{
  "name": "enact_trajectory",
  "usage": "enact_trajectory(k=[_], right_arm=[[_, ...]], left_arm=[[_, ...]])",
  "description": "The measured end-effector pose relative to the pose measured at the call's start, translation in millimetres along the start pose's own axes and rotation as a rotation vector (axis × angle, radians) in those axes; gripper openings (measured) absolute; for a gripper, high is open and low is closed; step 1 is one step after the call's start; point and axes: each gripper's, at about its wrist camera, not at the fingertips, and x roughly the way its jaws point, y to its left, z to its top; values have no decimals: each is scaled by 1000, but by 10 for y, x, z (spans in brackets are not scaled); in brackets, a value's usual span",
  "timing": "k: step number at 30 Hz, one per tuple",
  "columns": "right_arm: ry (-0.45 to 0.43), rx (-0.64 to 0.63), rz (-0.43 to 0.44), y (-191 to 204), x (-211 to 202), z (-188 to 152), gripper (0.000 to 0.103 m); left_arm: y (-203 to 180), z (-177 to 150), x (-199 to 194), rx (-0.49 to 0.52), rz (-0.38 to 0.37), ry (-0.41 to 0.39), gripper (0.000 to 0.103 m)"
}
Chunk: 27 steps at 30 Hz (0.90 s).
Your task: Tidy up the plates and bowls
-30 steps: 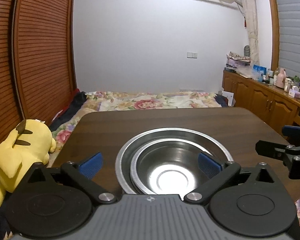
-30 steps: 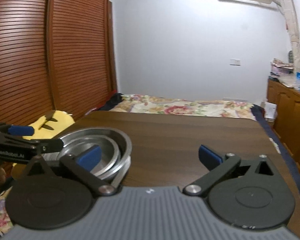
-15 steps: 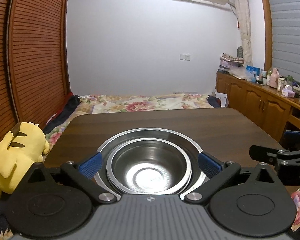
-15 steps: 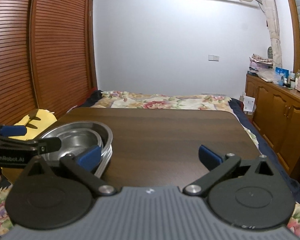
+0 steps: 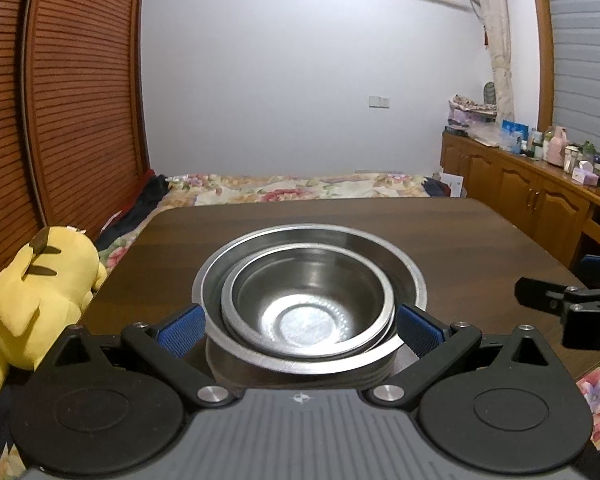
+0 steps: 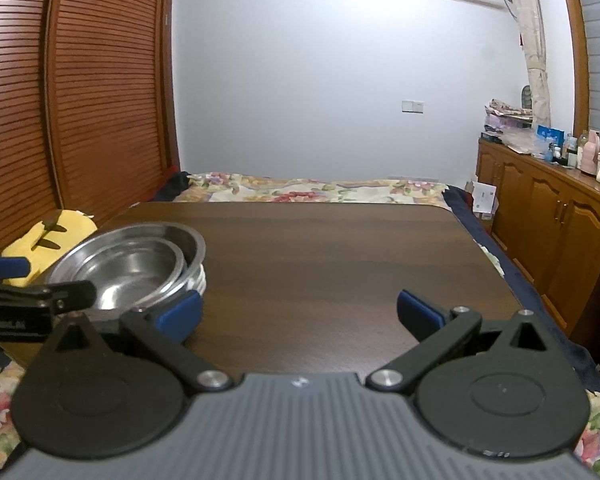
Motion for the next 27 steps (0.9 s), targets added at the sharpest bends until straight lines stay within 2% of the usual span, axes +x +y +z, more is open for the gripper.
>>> enact_trajectory(k=[27], right_arm=[[13,26,-9,-58,42,-54,103]], left_arm=[[19,-40,18,2,9,11,103]])
